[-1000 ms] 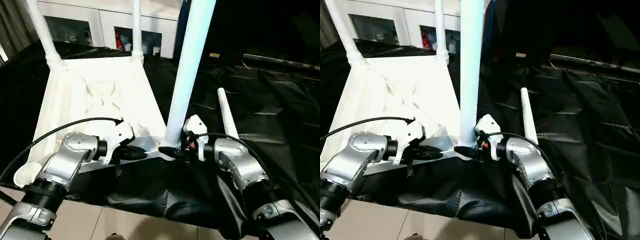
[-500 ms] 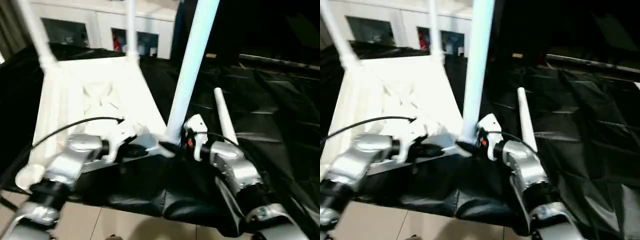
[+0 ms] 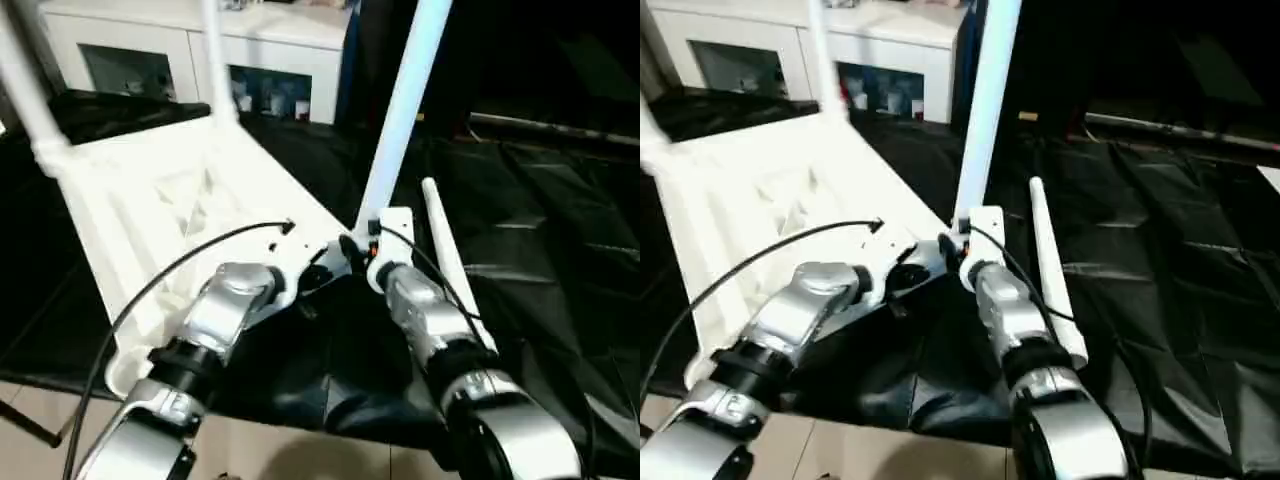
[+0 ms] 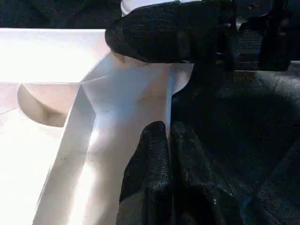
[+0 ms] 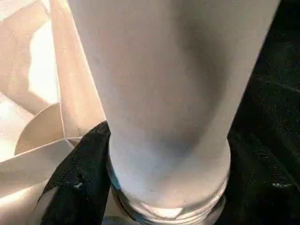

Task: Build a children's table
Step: Rotate leg to tighten

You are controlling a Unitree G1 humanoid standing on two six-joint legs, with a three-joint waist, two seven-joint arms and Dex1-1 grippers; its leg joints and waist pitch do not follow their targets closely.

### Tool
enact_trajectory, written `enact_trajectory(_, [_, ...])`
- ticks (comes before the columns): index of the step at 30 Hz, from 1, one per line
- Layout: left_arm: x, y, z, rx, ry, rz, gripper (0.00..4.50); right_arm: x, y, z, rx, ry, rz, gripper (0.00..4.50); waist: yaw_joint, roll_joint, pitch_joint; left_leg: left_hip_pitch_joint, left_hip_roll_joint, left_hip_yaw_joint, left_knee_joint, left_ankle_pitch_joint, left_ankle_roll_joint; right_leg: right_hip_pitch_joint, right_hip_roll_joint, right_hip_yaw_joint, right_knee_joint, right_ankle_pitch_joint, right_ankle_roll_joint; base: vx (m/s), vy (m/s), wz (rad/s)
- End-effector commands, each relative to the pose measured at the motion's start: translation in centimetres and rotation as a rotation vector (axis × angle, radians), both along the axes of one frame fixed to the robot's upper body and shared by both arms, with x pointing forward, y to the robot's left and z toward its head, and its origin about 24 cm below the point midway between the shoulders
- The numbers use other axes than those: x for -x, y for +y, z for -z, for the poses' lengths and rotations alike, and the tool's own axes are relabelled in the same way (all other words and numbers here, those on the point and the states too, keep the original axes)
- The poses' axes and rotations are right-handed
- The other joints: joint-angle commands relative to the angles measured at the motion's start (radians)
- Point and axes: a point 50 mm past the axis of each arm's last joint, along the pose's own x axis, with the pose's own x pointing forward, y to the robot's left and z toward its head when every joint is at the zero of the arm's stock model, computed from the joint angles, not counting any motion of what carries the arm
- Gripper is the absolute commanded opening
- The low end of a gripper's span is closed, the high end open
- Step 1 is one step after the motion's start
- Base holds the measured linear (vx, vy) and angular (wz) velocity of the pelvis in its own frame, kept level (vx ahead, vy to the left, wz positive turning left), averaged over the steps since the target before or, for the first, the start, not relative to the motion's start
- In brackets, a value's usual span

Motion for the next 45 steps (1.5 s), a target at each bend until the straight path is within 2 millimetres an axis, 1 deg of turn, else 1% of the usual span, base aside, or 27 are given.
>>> enact_trajectory(1, [-0.8,0.3,-1.1,-0.001,-0.065,-0.044,0.00,1.6,1.7,2.3,-0.029,0.114,-0.072,2.77,-0.001,0.007,-0.062,-0.006,0.014,0.000,-0.071,-0.203,-0.002,0.045,-0.067,0.056,-0.086,-0.255,-0.121,0.000,0.000,0.00])
enact_trajectory(4, [-0.8,0.9,-1.0,-0.006,-0.070,-0.037,0.00,1.3,2.0,1.6,-0.048,0.062,-0.122,2.77,-0.002,0.006,-0.059,-0.006,0.014,0.000,-0.072,-0.218,0.002,0.046,-0.068,0.056,-0.088,-0.271,-0.125,0.000,0.000,0.00])
enact_trajectory(5, [-0.8,1.0,-1.1,-0.007,-0.074,-0.030,0.00,1.2,2.0,1.2,-0.051,0.020,-0.139,3.33,-0.001,0.007,-0.059,-0.005,0.014,0.001,-0.072,-0.222,0.003,0.044,-0.069,0.056,-0.090,-0.279,-0.125,0.000,0.000,0.00])
enact_trajectory(6, [-0.7,1.4,-1.1,-0.010,-0.072,-0.020,0.00,0.9,1.8,0.6,-0.067,-0.013,-0.158,3.33,-0.001,0.006,-0.060,-0.005,0.014,0.001,-0.071,-0.222,0.003,0.045,-0.070,0.056,-0.090,-0.283,-0.124,0.000,0.000,0.00])
enact_trajectory(7, [-0.7,1.7,-1.0,-0.013,-0.070,-0.013,0.00,0.7,1.7,0.1,-0.080,-0.037,-0.173,3.47,0.000,0.007,-0.063,-0.007,0.015,0.000,-0.070,-0.212,0.007,0.047,-0.070,0.056,-0.088,-0.268,-0.126,0.000,0.000,0.00])
enact_trajectory(8, [-0.6,1.9,-1.1,-0.007,-0.076,0.015,0.00,0.5,1.4,-0.3,-0.073,-0.062,-0.190,3.56,-0.002,0.006,-0.063,-0.013,0.014,0.001,-0.070,-0.196,0.014,0.050,-0.068,0.057,-0.084,-0.242,-0.130,0.000,0.000,0.00])
enact_trajectory(9, [-0.5,2.0,-1.2,-0.003,-0.080,0.035,0.00,0.4,1.2,-0.5,-0.066,-0.078,-0.201,3.68,-0.003,0.006,-0.063,-0.017,0.013,-0.001,-0.071,-0.183,0.019,0.053,-0.070,0.056,-0.083,-0.240,-0.132,0.000,0.000,0.00])
enact_trajectory(10, [-0.4,2.3,-1.1,-0.003,-0.070,0.035,0.00,0.3,0.9,-0.7,-0.048,-0.090,-0.220,3.68,-0.005,0.009,-0.064,-0.014,0.015,0.000,-0.069,-0.169,0.019,0.050,-0.069,0.056,-0.081,-0.219,-0.142,0.000,0.000,0.00])
enact_trajectory(11, [-0.2,2.8,-1.0,-0.001,-0.060,0.055,0.00,0.2,0.3,-1.0,-0.039,-0.108,-0.264,3.81,-0.003,0.009,-0.064,-0.011,0.015,0.001,-0.068,-0.165,0.021,0.050,-0.067,0.055,-0.083,-0.213,-0.145,0.000,0.000,0.00])
enact_trajectory(12, [-0.1,3.2,-1.0,0.000,-0.052,0.066,0.00,0.2,-0.2,-1.3,-0.036,-0.118,-0.295,3.89,-0.006,0.008,-0.063,-0.013,0.017,0.002,-0.067,-0.159,0.027,0.049,-0.068,0.057,-0.079,-0.191,-0.159,0.000,0.000,0.00])
enact_trajectory(13, [-0.1,3.3,-1.0,0.001,-0.051,0.071,0.00,0.2,-0.3,-1.3,-0.035,-0.120,-0.304,3.89,-0.004,0.009,-0.063,-0.012,0.017,0.002,-0.068,-0.159,0.029,0.051,-0.068,0.056,-0.079,-0.188,-0.162,0.000,0.000,0.00])
enact_trajectory(14, [0.4,4.0,-1.0,0.008,-0.047,0.135,0.00,0.4,-1.2,-1.9,-0.031,-0.148,-0.395,3.89,-0.002,0.009,-0.063,-0.013,0.017,0.001,-0.068,-0.150,0.038,0.053,-0.066,0.055,-0.078,-0.171,-0.168,0.000,0.000,0.00])
enact_trajectory(15, [0.6,4.3,-1.0,0.014,-0.030,0.152,0.00,0.6,-1.6,-2.0,-0.031,-0.150,-0.442,3.89,0.000,0.009,-0.065,-0.013,0.020,0.001,-0.066,-0.144,0.041,0.055,-0.068,0.057,-0.074,-0.153,-0.170,0.000,0.000,0.00])
enact_trajectory(16, [0.7,4.5,-1.0,0.017,-0.019,0.162,0.00,0.7,-1.9,-2.1,-0.032,-0.151,-0.473,3.89,0.000,0.010,-0.066,-0.012,0.021,0.002,-0.065,-0.118,0.052,0.054,-0.065,0.057,-0.066,-0.093,-0.188,0.000,0.000,0.00])
enact_trajectory(17, [1.0,4.7,-1.1,0.025,-0.019,0.205,0.00,1.0,-2.3,-2.1,-0.025,-0.153,-0.513,3.89,-0.001,0.011,-0.066,-0.012,0.019,0.004,-0.065,-0.114,0.054,0.053,-0.064,0.057,-0.065,-0.083,-0.196,0.000,0.000,0.00])
enact_trajectory(19, [1.8,5.1,-1.3,0.041,-0.006,0.301,0.00,1.8,-2.9,-2.1,0.011,-0.153,-0.642,3.89,0.004,0.008,-0.065,-0.011,0.020,0.004,-0.064,-0.114,0.059,0.057,-0.065,0.057,-0.064,-0.072,-0.205,0.000,0.000,0.00])
enact_trajectory(20, [2.0,5.3,-1.3,0.043,0.001,0.326,0.00,2.1,-3.1,-2.0,0.022,-0.148,-0.680,3.89,0.004,0.008,-0.065,-0.011,0.020,0.004,-0.064,-0.114,0.059,0.057,-0.065,0.057,-0.064,-0.072,-0.205,0.000,0.000,0.00])
enact_trajectory(22, [2.7,5.9,-1.4,0.042,0.033,0.388,0.00,3.1,-3.7,-1.7,0.061,-0.118,-0.800,3.89,0.008,0.013,-0.064,-0.004,0.021,0.008,-0.063,-0.119,0.065,0.050,-0.064,0.060,-0.063,-0.052,-0.225,0.000,0.000,0.00])
enact_trajectory(24, [2.8,6.0,-1.5,0.045,0.039,0.400,0.00,3.3,-3.9,-1.5,0.069,-0.102,-0.826,3.89,0.009,0.013,-0.063,-0.005,0.022,0.006,-0.066,-0.133,0.055,0.053,-0.064,0.058,-0.064,-0.073,-0.228,0.000,0.000,0.00])
enact_trajectory(25, [2.9,6.1,-1.5,0.050,0.047,0.404,0.00,3.5,-4.1,-1.4,0.076,-0.088,-0.854,3.89,0.010,0.013,-0.062,-0.004,0.023,0.006,-0.066,-0.141,0.051,0.051,-0.065,0.058,-0.066,-0.085,-0.226,0.000,0.000,0.00])
enact_trajectory(27, [3.3,6.1,-1.7,0.071,0.067,0.441,0.00,4.1,-4.4,-1.2,0.095,-0.064,-0.911,3.89,0.012,0.012,-0.060,-0.004,0.024,0.005,-0.068,-0.164,0.040,0.054,-0.067,0.059,-0.069,-0.122,-0.215,0.000,0.000,0.00])
enact_trajectory(29, [3.5,6.1,-1.9,0.077,0.071,0.469,0.00,4.3,-4.5,-1.2,0.103,-0.054,-0.936,3.89,0.012,0.011,-0.061,-0.005,0.022,0.006,-0.068,-0.163,0.037,0.054,-0.067,0.060,-0.071,-0.135,-0.208,0.000,0.000,0.00])
enact_trajectory(34, [4.0,6.0,-2.0,0.093,0.085,0.509,0.00,4.3,-4.6,-1.5,0.092,-0.060,-0.935,3.89,0.013,0.012,-0.061,-0.004,0.022,0.005,-0.068,-0.159,0.031,0.052,-0.067,0.059,-0.072,-0.146,-0.206,0.000,0.000,0.00])
enact_trajectory(38, [4.2,6.0,-2.1,0.101,0.089,0.524,0.00,4.4,-4.6,-1.7,0.084,-0.059,-0.942,3.89,0.013,0.011,-0.063,-0.006,0.021,0.005,-0.067,-0.142,0.033,0.054,-0.065,0.059,-0.067,-0.113,-0.208,0.000,0.000,0.00])
enact_trajectory(40, [4.2,6.0,-2.1,0.100,0.092,0.526,0.00,4.5,-4.6,-1.7,0.080,-0.054,-0.950,3.54,0.014,0.010,-0.063,-0.006,0.021,0.005,-0.066,-0.134,0.035,0.055,-0.065,0.059,-0.066,-0.102,-0.210,0.000,0.000,0.00])
enact_trajectory(44, [4.2,6.1,-2.1,0.093,0.096,0.529,0.00,4.7,-4.5,-1.5,0.071,-0.041,-0.968,3.37,0.012,0.010,-0.063,-0.007,0.021,0.005,-0.066,-0.136,0.038,0.056,-0.065,0.058,-0.066,-0.104,-0.210,0.000,0.000,0.00])
enact_trajectory(45, [4.3,6.2,-2.1,0.092,0.096,0.528,0.00,4.8,-4.5,-1.4,0.071,-0.038,-0.972,3.17,0.012,0.010,-0.063,-0.006,0.021,0.005,-0.066,-0.140,0.037,0.055,-0.066,0.059,-0.067,-0.113,-0.209,0.000,0.000,0.00])
